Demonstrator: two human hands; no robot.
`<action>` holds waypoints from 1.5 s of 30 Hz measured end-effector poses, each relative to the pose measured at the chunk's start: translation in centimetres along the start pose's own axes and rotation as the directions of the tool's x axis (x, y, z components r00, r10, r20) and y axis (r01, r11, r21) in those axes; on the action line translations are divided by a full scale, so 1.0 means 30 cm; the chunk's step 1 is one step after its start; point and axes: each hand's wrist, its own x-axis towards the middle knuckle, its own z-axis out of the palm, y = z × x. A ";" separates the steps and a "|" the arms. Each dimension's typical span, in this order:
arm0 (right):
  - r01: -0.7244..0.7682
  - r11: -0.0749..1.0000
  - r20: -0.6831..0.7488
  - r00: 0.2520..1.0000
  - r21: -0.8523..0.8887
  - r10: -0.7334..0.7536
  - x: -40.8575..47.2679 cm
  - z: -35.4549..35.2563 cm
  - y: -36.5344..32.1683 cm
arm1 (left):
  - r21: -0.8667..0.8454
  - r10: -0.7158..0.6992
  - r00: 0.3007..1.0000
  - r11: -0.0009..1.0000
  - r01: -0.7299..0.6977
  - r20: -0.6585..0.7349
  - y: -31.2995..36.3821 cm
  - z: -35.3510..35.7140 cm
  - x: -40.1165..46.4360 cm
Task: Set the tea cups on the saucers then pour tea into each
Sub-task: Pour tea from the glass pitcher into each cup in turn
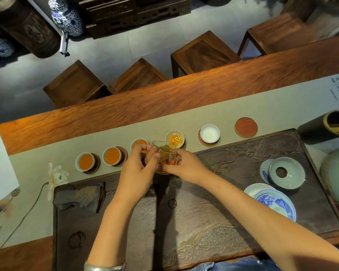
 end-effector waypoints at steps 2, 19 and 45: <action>0.001 1.000 0.001 1.000 -0.001 -0.001 -0.002 0.000 -0.004 | 0.006 0.002 1.000 1.000 -0.002 0.000 0.001 0.000 0.002; 0.006 1.000 -0.018 1.000 0.019 -0.006 0.001 0.001 -0.010 | 0.031 0.029 1.000 0.999 -0.029 -0.010 0.013 0.003 0.011; -0.043 0.999 -0.012 0.999 0.001 0.043 -0.003 -0.009 -0.023 | 0.092 0.031 0.999 0.995 -0.031 -0.008 0.011 0.005 0.028</action>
